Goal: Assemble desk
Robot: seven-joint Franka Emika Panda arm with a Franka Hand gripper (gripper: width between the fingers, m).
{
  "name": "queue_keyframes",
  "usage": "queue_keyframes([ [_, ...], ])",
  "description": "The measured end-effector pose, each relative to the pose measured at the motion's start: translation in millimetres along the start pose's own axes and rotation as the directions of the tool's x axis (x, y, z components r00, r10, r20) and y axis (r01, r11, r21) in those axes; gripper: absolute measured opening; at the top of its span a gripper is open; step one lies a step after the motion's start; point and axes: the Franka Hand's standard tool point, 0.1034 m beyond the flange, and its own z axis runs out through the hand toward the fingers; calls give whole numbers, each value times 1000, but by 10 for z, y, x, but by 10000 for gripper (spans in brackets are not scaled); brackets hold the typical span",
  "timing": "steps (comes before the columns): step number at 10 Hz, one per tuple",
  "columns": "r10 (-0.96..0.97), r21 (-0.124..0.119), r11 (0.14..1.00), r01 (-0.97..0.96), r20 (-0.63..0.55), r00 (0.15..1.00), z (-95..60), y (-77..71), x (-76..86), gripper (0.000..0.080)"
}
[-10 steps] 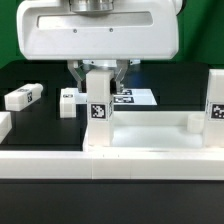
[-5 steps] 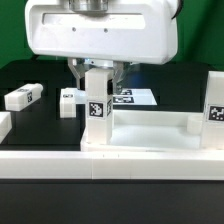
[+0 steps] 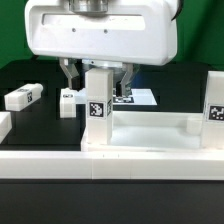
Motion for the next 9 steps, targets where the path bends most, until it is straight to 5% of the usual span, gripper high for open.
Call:
queue_keyframes([
  [4,183,36,982,-185,39,982,-253,-110,-178,646],
  [9,167,35,985,-168,37,985,-234,-203,-168,649],
])
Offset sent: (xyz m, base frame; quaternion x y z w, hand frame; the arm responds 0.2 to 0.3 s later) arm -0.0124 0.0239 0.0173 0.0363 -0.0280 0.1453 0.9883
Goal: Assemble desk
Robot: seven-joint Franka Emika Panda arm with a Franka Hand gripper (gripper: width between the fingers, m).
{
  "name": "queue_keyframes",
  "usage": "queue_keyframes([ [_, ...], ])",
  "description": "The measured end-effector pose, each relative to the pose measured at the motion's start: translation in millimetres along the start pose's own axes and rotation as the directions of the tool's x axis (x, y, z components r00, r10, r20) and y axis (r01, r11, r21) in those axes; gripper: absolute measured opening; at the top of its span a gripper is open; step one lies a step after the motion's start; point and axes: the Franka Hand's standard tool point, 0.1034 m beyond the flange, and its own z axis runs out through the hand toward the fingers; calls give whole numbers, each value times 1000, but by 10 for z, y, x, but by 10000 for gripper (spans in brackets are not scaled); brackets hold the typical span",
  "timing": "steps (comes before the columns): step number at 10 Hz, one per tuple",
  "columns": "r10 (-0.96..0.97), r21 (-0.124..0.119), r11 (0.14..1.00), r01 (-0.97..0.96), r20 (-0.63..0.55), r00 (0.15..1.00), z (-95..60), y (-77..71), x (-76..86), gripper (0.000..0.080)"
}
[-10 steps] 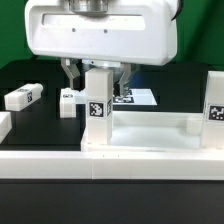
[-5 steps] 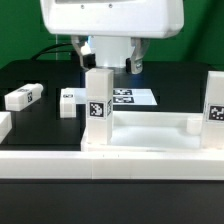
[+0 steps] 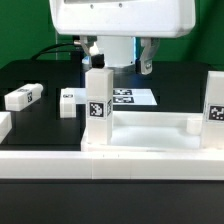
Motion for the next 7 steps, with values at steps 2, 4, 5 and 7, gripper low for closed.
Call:
queue_keyframes([
  [2,0,0,1000,0,0,1000,1,1,0,649],
  [4,108,9,994,-108,0,994,38,-4,-107,649],
  [5,141,1,990,-141,11,990,90,17,-236,649],
  [7,140,3,990,-140,6,990,81,11,-196,649],
])
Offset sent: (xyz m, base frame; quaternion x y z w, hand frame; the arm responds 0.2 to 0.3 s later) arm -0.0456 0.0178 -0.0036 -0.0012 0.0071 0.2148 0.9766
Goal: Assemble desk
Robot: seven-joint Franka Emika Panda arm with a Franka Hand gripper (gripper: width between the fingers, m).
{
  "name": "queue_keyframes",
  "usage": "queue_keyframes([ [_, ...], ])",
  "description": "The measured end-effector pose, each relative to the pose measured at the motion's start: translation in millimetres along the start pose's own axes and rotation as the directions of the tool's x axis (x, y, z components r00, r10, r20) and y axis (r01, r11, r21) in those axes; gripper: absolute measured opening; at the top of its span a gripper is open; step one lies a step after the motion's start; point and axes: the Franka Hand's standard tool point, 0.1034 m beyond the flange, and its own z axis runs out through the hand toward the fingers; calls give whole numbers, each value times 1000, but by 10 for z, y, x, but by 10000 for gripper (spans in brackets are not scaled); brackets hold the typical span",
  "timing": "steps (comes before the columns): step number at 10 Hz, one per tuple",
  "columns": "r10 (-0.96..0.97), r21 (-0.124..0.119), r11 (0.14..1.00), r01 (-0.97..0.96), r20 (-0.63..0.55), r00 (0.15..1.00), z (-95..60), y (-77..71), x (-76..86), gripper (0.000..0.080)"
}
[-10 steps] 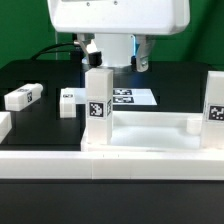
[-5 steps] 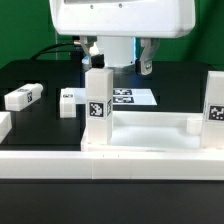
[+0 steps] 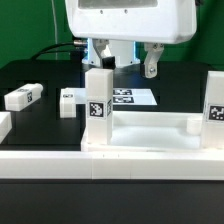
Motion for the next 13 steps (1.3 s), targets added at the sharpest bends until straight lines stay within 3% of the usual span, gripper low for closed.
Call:
queue_keyframes([
  [3,176,7,984,-176,10,984,11,-22,-33,649],
  [5,451,4,892,-452,22,892,73,41,-177,649],
  [6,519,-13,855,-519,23,854,149,72,-261,649],
  [7,601,5,799,-601,20,799,185,42,-286,649],
  [9,681,5,732,-681,35,732,201,15,-321,649],
  [11,681,3,731,-682,37,731,214,14,-336,649],
  [12,722,-1,692,-722,38,691,272,79,-425,649],
  [13,731,-23,682,-731,36,681,369,182,-545,649],
])
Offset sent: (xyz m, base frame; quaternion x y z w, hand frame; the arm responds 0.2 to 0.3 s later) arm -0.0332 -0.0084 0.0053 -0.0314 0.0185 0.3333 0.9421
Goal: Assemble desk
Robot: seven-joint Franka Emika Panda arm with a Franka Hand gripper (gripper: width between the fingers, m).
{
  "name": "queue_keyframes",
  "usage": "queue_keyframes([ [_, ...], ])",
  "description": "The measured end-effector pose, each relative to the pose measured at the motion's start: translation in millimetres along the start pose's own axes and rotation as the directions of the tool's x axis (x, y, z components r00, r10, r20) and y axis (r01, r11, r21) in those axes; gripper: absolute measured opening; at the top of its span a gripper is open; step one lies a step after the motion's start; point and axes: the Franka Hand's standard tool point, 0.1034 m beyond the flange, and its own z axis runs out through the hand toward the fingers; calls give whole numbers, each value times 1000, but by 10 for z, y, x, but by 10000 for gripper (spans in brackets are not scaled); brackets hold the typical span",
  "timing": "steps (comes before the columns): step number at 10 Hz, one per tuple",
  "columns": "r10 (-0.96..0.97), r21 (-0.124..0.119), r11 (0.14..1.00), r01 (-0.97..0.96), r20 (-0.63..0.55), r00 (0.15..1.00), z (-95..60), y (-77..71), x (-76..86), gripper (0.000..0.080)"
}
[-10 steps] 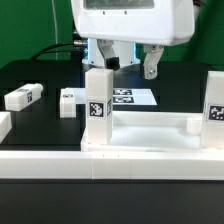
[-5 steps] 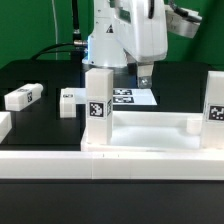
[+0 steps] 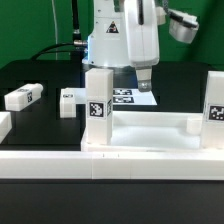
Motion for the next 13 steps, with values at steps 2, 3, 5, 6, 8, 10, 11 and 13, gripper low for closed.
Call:
queue_keyframes([
  [2,-9,-25,1000,9,-14,1000,180,141,-11,649],
  [3,-18,-26,1000,18,-12,1000,169,127,-21,649],
  [5,-24,-26,999,24,-13,1000,175,127,-23,649],
  [6,-25,-27,999,25,-13,1000,177,128,-25,649],
  [8,-35,-46,998,34,-32,999,374,302,-31,649],
  [10,-42,-78,996,38,-47,998,561,418,24,649],
  [11,-47,-84,996,42,-54,997,635,445,29,649],
  [13,-59,-107,993,52,-63,996,762,509,45,649],
])
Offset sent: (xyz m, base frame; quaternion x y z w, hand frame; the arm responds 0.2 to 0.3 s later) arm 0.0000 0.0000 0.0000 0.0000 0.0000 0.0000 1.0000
